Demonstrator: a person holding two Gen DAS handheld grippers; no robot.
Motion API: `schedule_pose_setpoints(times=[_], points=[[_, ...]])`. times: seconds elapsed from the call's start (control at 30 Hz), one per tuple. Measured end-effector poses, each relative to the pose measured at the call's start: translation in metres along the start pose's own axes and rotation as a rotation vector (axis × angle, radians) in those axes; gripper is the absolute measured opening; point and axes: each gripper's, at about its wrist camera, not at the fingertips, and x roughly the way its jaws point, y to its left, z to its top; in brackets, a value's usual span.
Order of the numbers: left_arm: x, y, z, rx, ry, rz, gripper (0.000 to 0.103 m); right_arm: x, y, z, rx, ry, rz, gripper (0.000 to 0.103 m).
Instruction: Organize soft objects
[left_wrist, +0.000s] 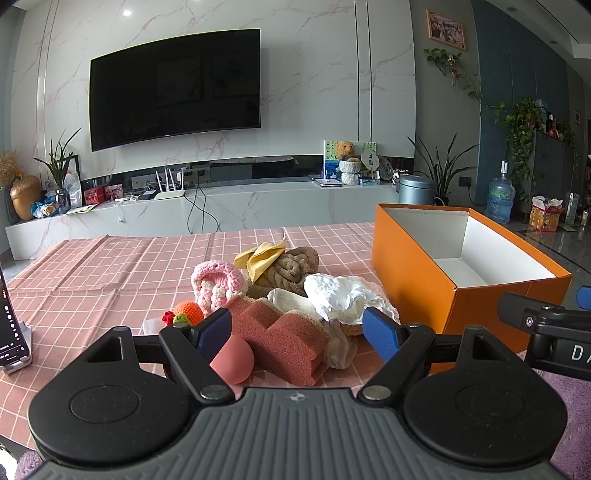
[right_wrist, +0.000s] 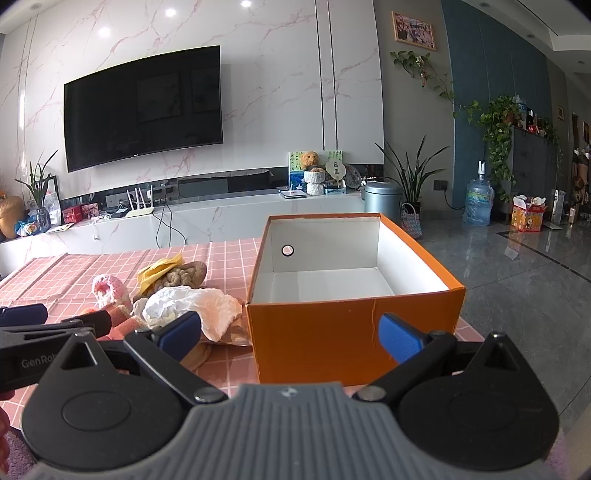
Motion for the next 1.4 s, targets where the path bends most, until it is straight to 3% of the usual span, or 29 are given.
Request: schedule_pose_setpoints(times=[0.6, 0.73, 1.17, 1.4], points=[[-0.001, -0.001, -0.003, -0.004, 0.014, -0.017, 0.094, 0.0, 0.002, 0.001, -0.009, -0.001, 0.014, 0.101], [-0.001, 0.003, -0.001, -0.014, 0.023, -0.054, 0.094, -0.001, 0.005, 0.0, -0.025, -0.007, 0.021, 0.101], [0.002, 0.035, 0.001, -0.112, 0.043, -0.037, 0.093, 0.012, 0.031, -0.001, -0.145, 0.024, 0.189, 0.1], [0.013, 0.058, 0.002, -0.102, 0.133, -0.061, 0.085, 0.026, 0.062, 0.0, -0.244, 0.073, 0.302, 0.075]])
